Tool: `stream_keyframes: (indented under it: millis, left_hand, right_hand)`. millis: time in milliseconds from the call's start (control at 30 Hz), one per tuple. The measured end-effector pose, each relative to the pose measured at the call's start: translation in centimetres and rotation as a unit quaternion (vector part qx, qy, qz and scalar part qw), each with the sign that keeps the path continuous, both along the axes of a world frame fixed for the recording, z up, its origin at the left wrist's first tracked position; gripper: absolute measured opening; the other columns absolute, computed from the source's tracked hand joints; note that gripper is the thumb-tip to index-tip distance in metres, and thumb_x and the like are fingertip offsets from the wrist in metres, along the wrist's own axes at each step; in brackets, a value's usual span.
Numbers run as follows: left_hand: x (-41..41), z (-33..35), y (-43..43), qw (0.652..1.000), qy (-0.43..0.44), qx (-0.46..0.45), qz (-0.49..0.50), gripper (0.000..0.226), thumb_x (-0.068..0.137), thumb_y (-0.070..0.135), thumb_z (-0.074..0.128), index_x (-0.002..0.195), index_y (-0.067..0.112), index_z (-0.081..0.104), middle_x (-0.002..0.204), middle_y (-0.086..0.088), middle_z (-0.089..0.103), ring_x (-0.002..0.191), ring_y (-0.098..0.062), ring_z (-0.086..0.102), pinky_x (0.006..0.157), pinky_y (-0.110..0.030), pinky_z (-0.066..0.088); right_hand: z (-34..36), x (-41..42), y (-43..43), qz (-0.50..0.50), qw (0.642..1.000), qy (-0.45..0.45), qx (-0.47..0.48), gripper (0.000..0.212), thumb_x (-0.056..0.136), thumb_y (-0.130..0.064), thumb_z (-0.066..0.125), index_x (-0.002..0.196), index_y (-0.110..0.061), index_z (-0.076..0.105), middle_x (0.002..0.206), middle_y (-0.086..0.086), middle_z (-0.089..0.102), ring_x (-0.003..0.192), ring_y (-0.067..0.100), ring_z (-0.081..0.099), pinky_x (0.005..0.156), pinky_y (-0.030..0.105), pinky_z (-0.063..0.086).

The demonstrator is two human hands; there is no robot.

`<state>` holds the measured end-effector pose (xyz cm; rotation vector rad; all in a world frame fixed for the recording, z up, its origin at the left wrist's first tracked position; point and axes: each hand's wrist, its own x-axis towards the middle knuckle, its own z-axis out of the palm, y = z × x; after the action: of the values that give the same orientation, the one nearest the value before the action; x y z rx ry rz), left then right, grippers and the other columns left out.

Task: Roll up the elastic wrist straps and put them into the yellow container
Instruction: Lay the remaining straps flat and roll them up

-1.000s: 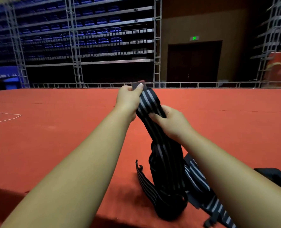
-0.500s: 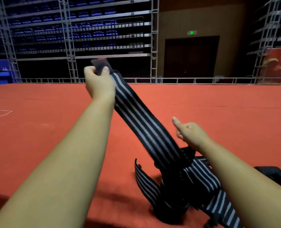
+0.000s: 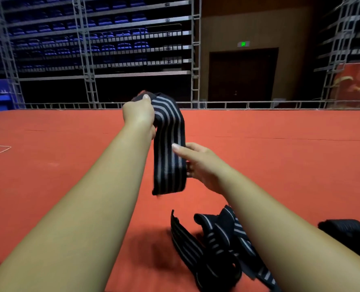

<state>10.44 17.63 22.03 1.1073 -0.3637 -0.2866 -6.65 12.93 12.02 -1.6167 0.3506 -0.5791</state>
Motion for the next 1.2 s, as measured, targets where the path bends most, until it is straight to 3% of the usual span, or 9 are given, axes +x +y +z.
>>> stream_keyframes:
  millis: [133,267,400,500,667,833,967,1100,1200]
  left_hand:
    - [0.3,0.8,1.0,0.999,0.029,0.000,-0.027,0.021,0.100,0.013,0.065,0.121,0.015,0.064,0.117,-0.010,0.076,0.106,-0.026,0.077,0.089,-0.046,0.065]
    - [0.4,0.5,1.7,1.000,-0.018,0.018,-0.005,0.027,0.101,0.017,0.070,0.126,0.011,0.063,0.113,-0.007,0.075,0.097,-0.023,0.076,0.082,-0.044,0.067]
    - [1.0,-0.6,2.8,0.997,-0.060,0.055,0.001,0.014,0.100,0.024,0.077,0.101,0.013,0.068,0.107,-0.006,0.078,0.091,-0.022,0.076,0.082,-0.040,0.066]
    - [1.5,-2.4,4.1,0.991,-0.091,0.096,-0.025,0.010,0.104,0.020,0.073,0.109,0.012,0.070,0.103,-0.006,0.078,0.085,-0.018,0.075,0.064,-0.031,0.059]
    - [4.4,-8.3,6.6,0.981,-0.097,0.168,-0.025,0.017,0.104,0.016,0.072,0.121,0.012,0.069,0.105,-0.007,0.078,0.091,-0.021,0.076,0.067,-0.033,0.056]
    - [8.3,-17.2,8.4,0.962,-0.046,0.265,-0.036,0.016,0.102,0.008,0.073,0.109,0.017,0.063,0.106,-0.009,0.072,0.082,-0.020,0.067,0.065,-0.029,0.048]
    - [11.5,-22.5,9.5,0.956,-0.055,0.287,0.001,0.023,0.095,0.001,0.079,0.110,0.014,0.066,0.098,-0.008,0.068,0.082,-0.021,0.061,0.055,-0.022,0.042]
    - [14.9,-24.7,9.0,0.955,-0.032,0.295,0.018,0.018,0.097,0.003,0.078,0.095,0.016,0.065,0.078,-0.008,0.062,0.046,-0.013,0.049,0.039,-0.017,0.034]
    - [17.3,-26.1,7.5,0.966,0.008,0.256,0.015,0.023,0.098,-0.002,0.074,0.111,0.013,0.062,0.086,-0.012,0.071,0.048,-0.013,0.068,0.045,-0.023,0.054]
  right_hand:
    - [-0.7,-0.1,0.5,0.041,0.995,-0.038,0.084,0.029,0.110,-0.022,0.063,0.134,-0.010,0.071,0.115,0.012,0.080,0.096,0.024,0.078,0.085,0.037,0.064]
    - [-1.0,-0.4,0.9,0.038,0.994,-0.025,0.098,0.025,0.109,-0.021,0.063,0.131,-0.012,0.073,0.111,0.011,0.079,0.088,0.021,0.076,0.075,0.031,0.063]
    - [-0.8,-1.6,1.8,0.071,0.989,0.026,0.127,0.029,0.109,-0.022,0.061,0.127,-0.001,0.071,0.103,0.018,0.076,0.073,0.022,0.073,0.063,0.030,0.062]
    - [-1.3,-2.0,2.5,0.131,0.981,0.084,0.118,0.033,0.110,-0.026,0.059,0.122,0.003,0.071,0.108,0.021,0.075,0.074,0.021,0.074,0.063,0.029,0.061]
    - [-6.4,0.9,3.5,0.182,0.953,0.215,0.111,0.022,0.110,-0.025,0.060,0.119,-0.008,0.071,0.102,0.009,0.078,0.084,0.019,0.076,0.077,0.033,0.062]
    - [-14.5,6.3,3.8,0.108,0.907,0.395,-0.101,0.022,0.111,-0.008,0.054,0.126,0.008,0.058,0.101,0.031,0.072,0.073,0.037,0.073,0.058,0.042,0.064]
    - [-17.9,9.6,3.8,0.080,0.806,0.465,-0.356,0.024,0.104,-0.004,0.058,0.124,0.002,0.070,0.110,0.021,0.080,0.103,0.038,0.077,0.081,0.042,0.061]
    - [-19.1,11.5,2.5,0.040,0.809,0.432,-0.398,0.019,0.103,-0.016,0.064,0.118,-0.008,0.072,0.124,0.014,0.075,0.118,0.033,0.068,0.089,0.031,0.049]
    - [-20.8,13.2,1.5,0.045,0.822,0.426,-0.376,0.026,0.102,-0.024,0.072,0.123,-0.010,0.073,0.123,0.008,0.075,0.117,0.029,0.068,0.091,0.030,0.049]
